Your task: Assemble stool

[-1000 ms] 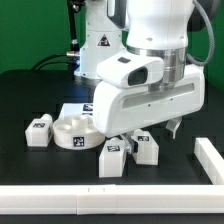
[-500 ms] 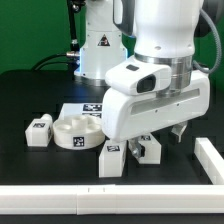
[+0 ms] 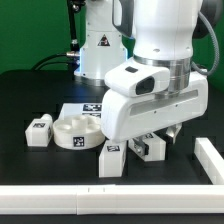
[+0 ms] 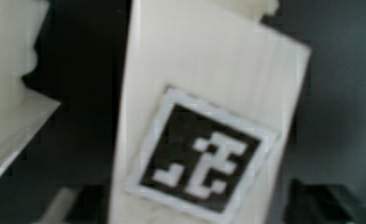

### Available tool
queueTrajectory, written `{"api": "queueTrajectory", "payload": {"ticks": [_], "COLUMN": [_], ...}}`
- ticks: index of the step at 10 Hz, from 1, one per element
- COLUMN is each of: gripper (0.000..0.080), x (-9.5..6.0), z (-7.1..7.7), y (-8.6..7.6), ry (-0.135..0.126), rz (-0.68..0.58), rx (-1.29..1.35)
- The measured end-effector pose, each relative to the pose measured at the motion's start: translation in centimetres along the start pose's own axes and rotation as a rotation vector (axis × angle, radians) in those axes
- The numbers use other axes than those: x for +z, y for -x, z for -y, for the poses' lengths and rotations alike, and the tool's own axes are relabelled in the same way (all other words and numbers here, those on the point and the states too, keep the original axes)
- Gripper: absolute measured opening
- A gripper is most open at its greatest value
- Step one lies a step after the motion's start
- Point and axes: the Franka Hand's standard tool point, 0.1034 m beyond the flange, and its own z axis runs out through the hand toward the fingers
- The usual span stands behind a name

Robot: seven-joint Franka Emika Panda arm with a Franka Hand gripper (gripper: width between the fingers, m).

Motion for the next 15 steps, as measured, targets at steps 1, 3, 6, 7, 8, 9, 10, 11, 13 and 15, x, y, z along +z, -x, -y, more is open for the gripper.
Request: {"api": "queueTrajectory", "payload": {"ticks": [1, 3, 6, 7, 8, 9, 10, 11, 13, 15], "gripper": [0.0392, 0.0322, 0.0322, 0.0322, 0.0324, 0.0324, 0.0324, 0.0324, 0.0324, 0.0324], "x": [0.0, -1.1, -2.2, -2.1, -2.1, -2.0, -1.7, -0.7, 0.2, 0.4], "z": [0.0, 1.2, 4.9, 4.7, 4.7, 4.8, 5.1, 6.2, 8.3, 8.5], "y": [0.0, 1.2, 3.6, 3.6, 3.5, 3.6, 3.6, 4.0, 4.7, 4.9], "ry": [0.000, -0.012, -0.017, -0.017, -0.017, -0.018, -0.020, -0.026, -0.033, -0.032], "rz": [0.000, 0.003, 0.011, 0.010, 0.010, 0.011, 0.008, -0.004, 0.004, -0.007], "rx": [0.000, 0.132, 0.302, 0.307, 0.307, 0.306, 0.333, 0.405, 0.404, 0.397]}}
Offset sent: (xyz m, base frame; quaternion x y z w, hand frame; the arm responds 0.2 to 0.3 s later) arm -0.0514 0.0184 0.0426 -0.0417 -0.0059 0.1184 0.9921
